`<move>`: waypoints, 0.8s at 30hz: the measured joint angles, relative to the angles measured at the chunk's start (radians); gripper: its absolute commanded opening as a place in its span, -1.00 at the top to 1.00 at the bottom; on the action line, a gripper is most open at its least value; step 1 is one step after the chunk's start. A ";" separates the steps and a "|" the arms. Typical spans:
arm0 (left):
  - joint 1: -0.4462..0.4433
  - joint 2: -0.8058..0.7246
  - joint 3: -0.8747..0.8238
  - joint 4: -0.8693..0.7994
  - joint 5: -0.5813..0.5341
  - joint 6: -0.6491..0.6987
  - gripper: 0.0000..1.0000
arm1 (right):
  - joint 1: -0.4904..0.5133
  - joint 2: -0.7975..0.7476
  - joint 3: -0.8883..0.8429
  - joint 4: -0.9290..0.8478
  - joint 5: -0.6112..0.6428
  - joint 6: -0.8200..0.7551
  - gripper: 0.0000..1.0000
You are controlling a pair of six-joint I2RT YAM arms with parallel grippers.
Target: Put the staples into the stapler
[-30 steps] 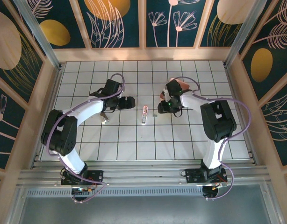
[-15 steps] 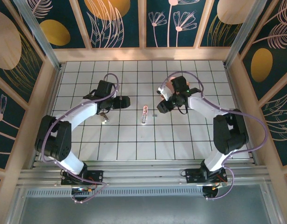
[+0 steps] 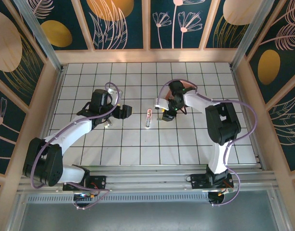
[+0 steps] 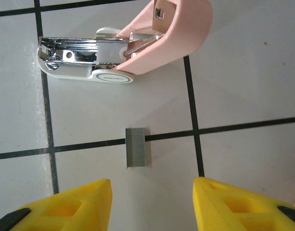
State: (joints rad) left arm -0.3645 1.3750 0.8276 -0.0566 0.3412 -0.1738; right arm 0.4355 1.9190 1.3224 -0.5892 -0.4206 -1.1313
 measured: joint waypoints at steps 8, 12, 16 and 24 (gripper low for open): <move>0.000 0.028 0.001 0.000 0.027 0.049 -0.59 | 0.046 0.056 0.029 -0.002 0.009 -0.023 0.07; 0.000 0.042 0.001 0.000 0.033 0.058 -0.53 | 0.058 0.080 0.031 -0.002 0.021 -0.023 0.16; 0.000 0.047 0.009 0.000 0.044 0.061 -0.51 | 0.058 0.097 0.033 -0.002 0.035 -0.021 0.25; 0.000 0.056 0.021 0.000 0.048 0.069 -0.50 | 0.058 0.111 0.044 -0.011 0.037 -0.019 0.53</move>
State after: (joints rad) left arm -0.3645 1.4307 0.8486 -0.0566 0.3889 -0.1047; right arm 0.4938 2.0304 1.3663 -0.6006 -0.3840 -1.1503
